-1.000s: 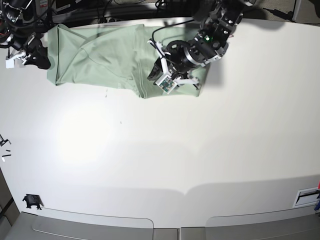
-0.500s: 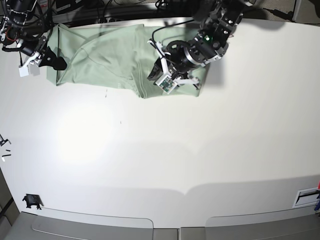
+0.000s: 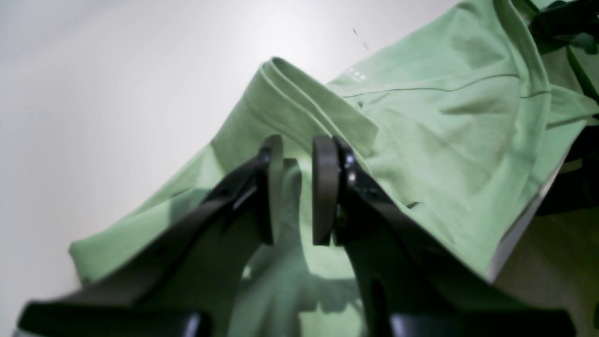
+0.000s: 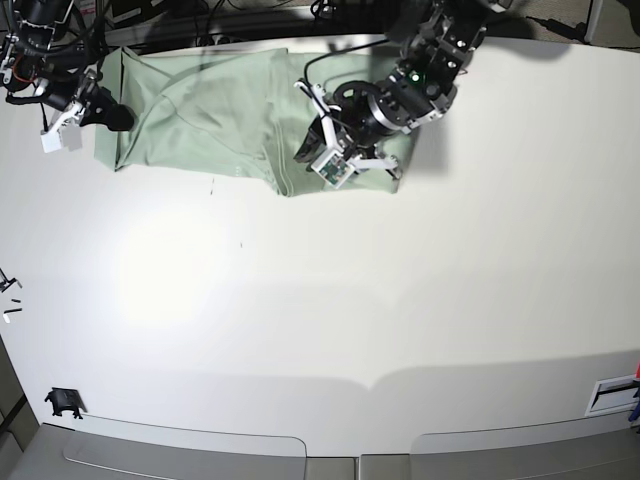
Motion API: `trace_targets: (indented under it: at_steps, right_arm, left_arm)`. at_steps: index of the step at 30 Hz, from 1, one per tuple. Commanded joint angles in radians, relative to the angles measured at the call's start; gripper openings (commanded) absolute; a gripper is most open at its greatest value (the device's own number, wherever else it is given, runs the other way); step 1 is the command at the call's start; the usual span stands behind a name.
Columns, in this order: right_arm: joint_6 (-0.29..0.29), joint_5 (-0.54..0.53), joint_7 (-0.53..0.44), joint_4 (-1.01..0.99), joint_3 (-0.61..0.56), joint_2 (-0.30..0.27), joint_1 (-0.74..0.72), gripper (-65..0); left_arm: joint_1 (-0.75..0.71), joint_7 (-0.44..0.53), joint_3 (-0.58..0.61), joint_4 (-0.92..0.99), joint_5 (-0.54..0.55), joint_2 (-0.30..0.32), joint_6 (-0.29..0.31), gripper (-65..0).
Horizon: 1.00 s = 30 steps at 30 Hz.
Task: Fold the T-shirt properly
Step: 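Grasp the shirt's end near the right gripper with the right gripper, then fold the grasped end over toward the left gripper with the right gripper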
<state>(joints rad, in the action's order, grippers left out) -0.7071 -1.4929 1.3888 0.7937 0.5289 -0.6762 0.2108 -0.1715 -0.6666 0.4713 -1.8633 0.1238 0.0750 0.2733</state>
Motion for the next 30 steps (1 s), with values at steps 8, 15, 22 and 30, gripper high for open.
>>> trace_targets:
  at_steps: [8,15,22,30]
  right_arm:
    - [0.009,0.009,0.008,0.003,0.001,-0.016,-0.029,-65.0]
    - [0.009,0.009,0.008,0.053,0.001,-0.016,-0.05,-65.0]
    - [0.009,0.009,0.008,0.16,0.001,-0.016,-0.05,-65.0]
    - [0.009,0.009,0.008,0.299,0.001,-0.016,-0.049,-65.0]
  left_arm:
    - [0.008,-0.058,0.001,-0.079,-0.056,-0.005,0.003,-55.2]
    - [-0.023,-0.099,0.001,-0.154,-0.112,0.085,-0.074,-55.7]
    - [-0.09,-0.108,0.001,-0.163,-0.281,0.182,-0.247,-65.0]
    - [-0.218,-0.129,-0.043,-0.163,-0.386,0.217,-0.352,-65.0]
